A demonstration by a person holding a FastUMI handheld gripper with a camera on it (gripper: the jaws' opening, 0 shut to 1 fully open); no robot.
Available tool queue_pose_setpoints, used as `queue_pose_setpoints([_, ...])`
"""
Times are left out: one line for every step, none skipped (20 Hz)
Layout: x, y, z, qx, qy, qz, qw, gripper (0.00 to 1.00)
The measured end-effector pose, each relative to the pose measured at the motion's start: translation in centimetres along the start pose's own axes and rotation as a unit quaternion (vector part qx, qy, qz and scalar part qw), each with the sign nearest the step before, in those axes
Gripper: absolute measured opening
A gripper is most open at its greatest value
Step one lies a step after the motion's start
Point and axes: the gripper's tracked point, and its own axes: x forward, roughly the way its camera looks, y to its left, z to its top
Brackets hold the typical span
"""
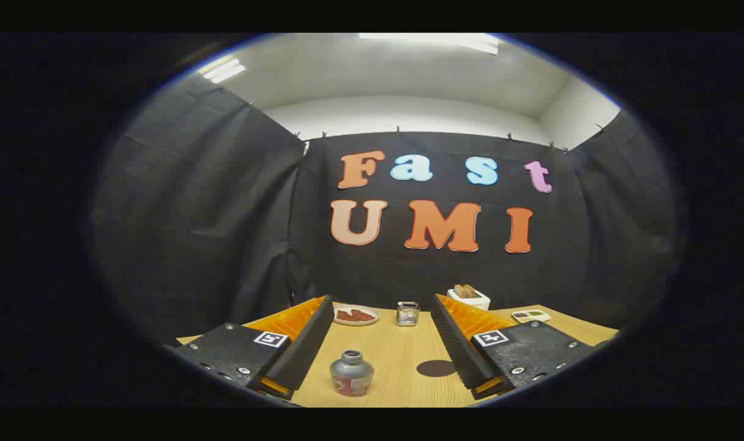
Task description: Take the bottle from table, then pour the juice into the cup, finally place the bottle on the coaster
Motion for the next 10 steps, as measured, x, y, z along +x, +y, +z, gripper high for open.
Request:
queue_pose_setpoints([0.0, -0.3, -0.1, 0.005, -0.001, -0.004, 1.000, 0.94])
queue_pose_setpoints([0.1, -0.4, -0.1, 0.012, -0.004, -0.004, 1.000, 0.94])
queue_pose_setpoints([0.3, -0.2, -0.2, 0.021, -0.004, 0.001, 1.000, 0.94])
queue_pose_setpoints([0.3, -0.1, -0.5, 0.029, -0.002, 0.005, 1.000, 0.94])
queue_pose_setpoints([0.4, -0.2, -0.8, 0.033, 0.000, 0.007, 0.999, 0.94])
queue_pose_setpoints([0.4, -0.5, -0.9, 0.031, 0.001, 0.005, 1.000, 0.94])
queue_pose_setpoints([0.3, -0.6, -0.9, 0.026, 0.002, 0.003, 1.000, 0.94])
queue_pose_setpoints([0.4, -0.5, -0.9, 0.025, 0.004, 0.000, 1.000, 0.94])
queue_pose_setpoints([0.4, -0.1, -1.5, 0.032, 0.013, 0.004, 0.999, 0.94])
queue_pose_setpoints([0.4, 0.9, -2.0, 0.039, 0.020, 0.019, 0.999, 0.94])
